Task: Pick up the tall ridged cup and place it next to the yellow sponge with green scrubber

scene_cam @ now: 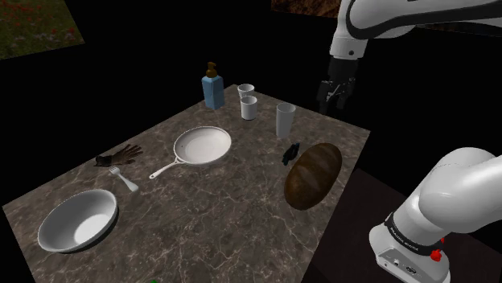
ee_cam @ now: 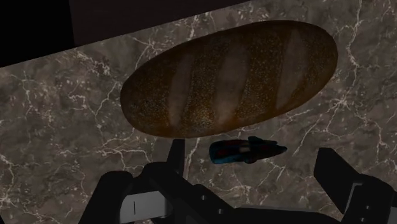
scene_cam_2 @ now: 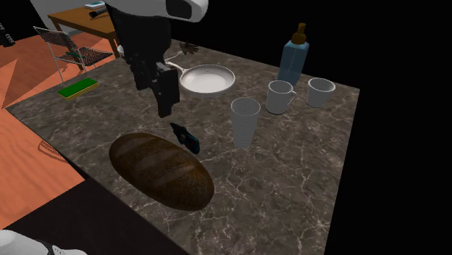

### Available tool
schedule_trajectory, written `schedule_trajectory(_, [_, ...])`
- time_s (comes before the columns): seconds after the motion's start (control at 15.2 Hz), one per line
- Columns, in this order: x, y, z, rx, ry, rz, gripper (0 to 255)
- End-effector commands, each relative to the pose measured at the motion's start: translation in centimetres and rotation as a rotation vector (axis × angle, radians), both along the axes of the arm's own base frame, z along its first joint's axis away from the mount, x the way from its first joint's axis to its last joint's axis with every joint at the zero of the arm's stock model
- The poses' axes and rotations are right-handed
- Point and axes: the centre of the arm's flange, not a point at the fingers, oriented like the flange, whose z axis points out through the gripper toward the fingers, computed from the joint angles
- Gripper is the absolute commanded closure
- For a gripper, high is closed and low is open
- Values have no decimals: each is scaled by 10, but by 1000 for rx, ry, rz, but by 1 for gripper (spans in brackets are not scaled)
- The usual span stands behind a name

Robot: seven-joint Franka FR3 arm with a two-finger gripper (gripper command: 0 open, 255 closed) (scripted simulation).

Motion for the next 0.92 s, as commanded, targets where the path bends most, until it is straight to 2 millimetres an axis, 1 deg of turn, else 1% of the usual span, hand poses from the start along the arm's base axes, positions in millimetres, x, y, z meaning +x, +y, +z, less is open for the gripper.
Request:
schedule_trajectory(0.0, [22,-11,-9,-3,-5,13,0])
schedule_trajectory(0.86, [168,-69,-66,-19,-34,95,0])
